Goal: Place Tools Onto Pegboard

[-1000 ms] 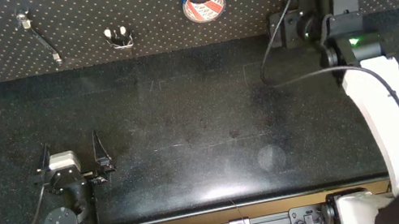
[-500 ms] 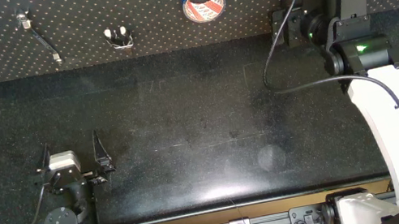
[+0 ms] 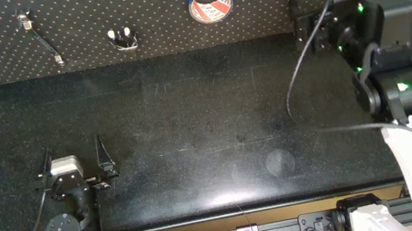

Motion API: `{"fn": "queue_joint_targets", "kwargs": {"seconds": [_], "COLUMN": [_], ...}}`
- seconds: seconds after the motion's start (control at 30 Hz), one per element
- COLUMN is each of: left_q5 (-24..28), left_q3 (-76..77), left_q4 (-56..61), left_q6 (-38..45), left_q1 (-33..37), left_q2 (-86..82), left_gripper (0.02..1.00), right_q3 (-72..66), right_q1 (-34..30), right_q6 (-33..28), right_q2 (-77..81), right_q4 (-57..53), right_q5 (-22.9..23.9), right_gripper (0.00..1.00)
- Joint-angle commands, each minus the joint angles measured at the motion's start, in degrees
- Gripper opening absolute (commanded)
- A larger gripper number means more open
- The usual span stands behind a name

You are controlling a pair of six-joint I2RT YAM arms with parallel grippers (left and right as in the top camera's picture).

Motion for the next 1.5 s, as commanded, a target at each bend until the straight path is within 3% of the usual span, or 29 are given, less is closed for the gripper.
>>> {"fn": "queue_joint_targets", "kwargs": {"seconds": [0.03,0.27,0.43,0.67,1.03,1.2,1.33,1.5], "left_q5": [0.6,0.6,0.6,0.6,0.6,0.6,0.6,0.6], "left_q3": [0.0,0.0,0.0,0.0,0.0,0.0,0.0,0.0], "left_q4": [-0.5,-0.5,-0.5,-0.5,-0.5,-0.5,-0.5,-0.5], "left_q6": [-0.1,-0.1,-0.1,-0.1,-0.1,-0.1,-0.1,-0.1], "left_q1": [0.2,0.2,0.2,0.2,0.2,0.2,0.2,0.2], "left_q2": [-0.5,-0.5,-0.5,-0.5,-0.5,-0.5,-0.5,-0.5], "left_gripper": [0.996,0.996,0.996,0.996,0.996,0.996,0.996,0.996], "right_q3": [-8.2,-37.6,-53.7,-67.1,-67.1,-67.1,-67.1,-67.1], "right_q1": [0.1,0.1,0.1,0.0,-1.9,-1.9,-1.9,-1.9], "right_q6": [-4.4,-3.8,-0.3,2.4,4.5,3.3,-3.1,-5.4], "right_q2": [-6.0,-21.9,-36.2,-52.5,-64.0,-66.1,-66.1,-66.1], "right_q4": [9.9,43.6,52.7,54.9,33.0,25.9,25.9,25.9], "right_q5": [5.3,3.4,2.6,2.4,-1.4,-1.5,-1.9,-1.8], "right_gripper": [0.991,0.991,0.991,0.991,0.991,0.991,0.991,0.991]}}
